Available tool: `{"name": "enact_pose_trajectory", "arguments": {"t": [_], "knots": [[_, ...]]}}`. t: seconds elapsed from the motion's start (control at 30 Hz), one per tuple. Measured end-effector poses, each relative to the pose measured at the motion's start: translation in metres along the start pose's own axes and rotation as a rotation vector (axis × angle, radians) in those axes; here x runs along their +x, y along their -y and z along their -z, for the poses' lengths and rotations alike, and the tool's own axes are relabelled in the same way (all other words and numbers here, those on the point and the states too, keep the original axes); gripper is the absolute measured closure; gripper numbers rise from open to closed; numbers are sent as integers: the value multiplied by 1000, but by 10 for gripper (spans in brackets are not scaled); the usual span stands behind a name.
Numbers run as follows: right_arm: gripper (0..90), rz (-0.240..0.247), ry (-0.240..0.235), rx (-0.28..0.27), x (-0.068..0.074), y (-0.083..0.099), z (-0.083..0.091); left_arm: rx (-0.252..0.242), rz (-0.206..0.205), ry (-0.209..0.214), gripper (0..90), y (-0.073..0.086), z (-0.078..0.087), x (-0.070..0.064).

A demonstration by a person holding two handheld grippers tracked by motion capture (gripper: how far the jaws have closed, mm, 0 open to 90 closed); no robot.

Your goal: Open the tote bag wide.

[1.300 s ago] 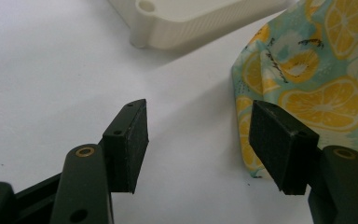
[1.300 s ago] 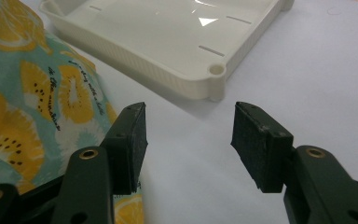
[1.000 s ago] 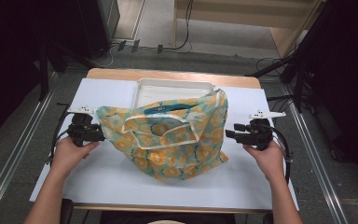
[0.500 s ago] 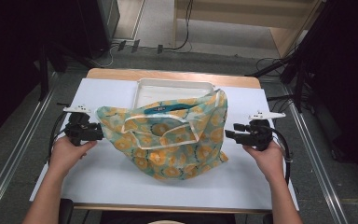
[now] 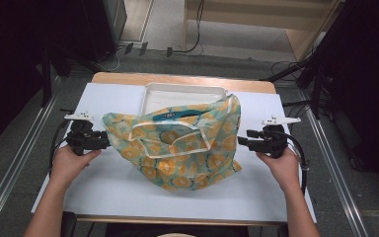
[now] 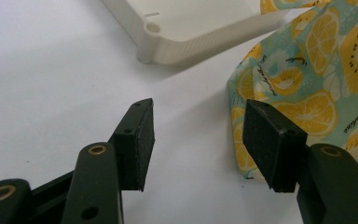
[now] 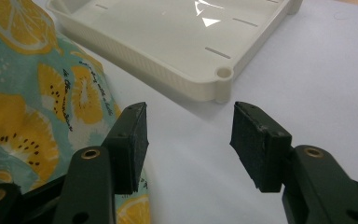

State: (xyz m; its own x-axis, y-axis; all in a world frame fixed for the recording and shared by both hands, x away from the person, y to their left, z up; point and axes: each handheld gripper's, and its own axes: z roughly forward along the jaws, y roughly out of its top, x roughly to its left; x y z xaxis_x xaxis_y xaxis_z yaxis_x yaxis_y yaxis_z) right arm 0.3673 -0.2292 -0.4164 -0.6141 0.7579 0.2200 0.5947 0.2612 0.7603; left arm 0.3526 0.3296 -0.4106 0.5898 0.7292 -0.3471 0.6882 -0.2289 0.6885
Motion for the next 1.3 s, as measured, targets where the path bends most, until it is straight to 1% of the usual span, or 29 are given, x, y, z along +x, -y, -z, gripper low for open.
{"name": "enact_pose_trajectory", "arguments": {"t": [0.23,0.5,0.53,0.57,0.63,0.67,0.7,0.73,0.77,0.8,0.83,0.87,0.9,0.93,0.97,1.0,1.03,1.07,1.1,1.13,1.17,1.2,1.23,1.27,1.3], "knots": [[468,3,1,1,0,0,1,4,2,1,443,-1,0,1],[468,7,-14,-8,-1,0,1,8,-13,5,451,0,1,2],[468,10,-19,-10,-1,0,1,13,-32,9,453,-2,0,4],[468,7,-27,-15,-2,0,1,15,-42,13,459,-3,0,5],[470,2,-37,-27,-5,-1,1,5,-30,32,472,-7,2,11],[470,2,-37,-27,-5,-1,1,5,-30,32,476,-7,2,11],[479,4,-38,-35,-7,-3,2,0,-6,47,476,-11,3,14],[489,7,-39,-52,-11,-12,8,18,-19,39,488,-17,4,15],[492,5,-44,-55,-11,-14,9,12,-39,47,494,-24,7,14],[495,12,-70,-63,-12,-20,13,2,-42,77,493,-29,10,12],[495,12,-70,-63,-12,-20,13,2,-42,77,492,-29,10,12],[506,63,-76,-55,-10,-31,19,-3,-56,93,492,-35,13,11],[509,100,-81,-47,-8,-37,22,4,-98,83,493,-46,18,9],[509,137,-90,-46,-7,-43,24,6,-102,86,493,-51,20,9],[509,137,-90,-46,-7,-43,24,6,-102,86,493,-51,20,9],[513,159,-98,-46,-6,-49,27,4,-110,102,493,-57,22,9],[529,195,-143,-51,-6,-62,34,-10,-128,117,496,-64,27,10],[529,195,-143,-51,-6,-62,34,-10,-128,117,498,-64,27,10],[537,202,-153,-49,-6,-66,37,-21,-125,139,498,-68,29,11],[540,206,-181,-46,-9,-78,43,-35,-131,161,500,-76,35,11],[542,209,-185,-46,-10,-84,47,-35,-131,161,500,-76,35,11],[549,213,-181,-47,-11,-90,50,-26,-148,148,500,-83,40,10],[560,218,-185,-41,-12,-95,53,-26,-148,148,500,-83,40,10],[560,218,-185,-41,-12,-95,53,-31,-153,154,500,-86,43,11],[566,224,-188,-42,-12,-101,57,-31,-162,155,499,-89,47,10]]}}
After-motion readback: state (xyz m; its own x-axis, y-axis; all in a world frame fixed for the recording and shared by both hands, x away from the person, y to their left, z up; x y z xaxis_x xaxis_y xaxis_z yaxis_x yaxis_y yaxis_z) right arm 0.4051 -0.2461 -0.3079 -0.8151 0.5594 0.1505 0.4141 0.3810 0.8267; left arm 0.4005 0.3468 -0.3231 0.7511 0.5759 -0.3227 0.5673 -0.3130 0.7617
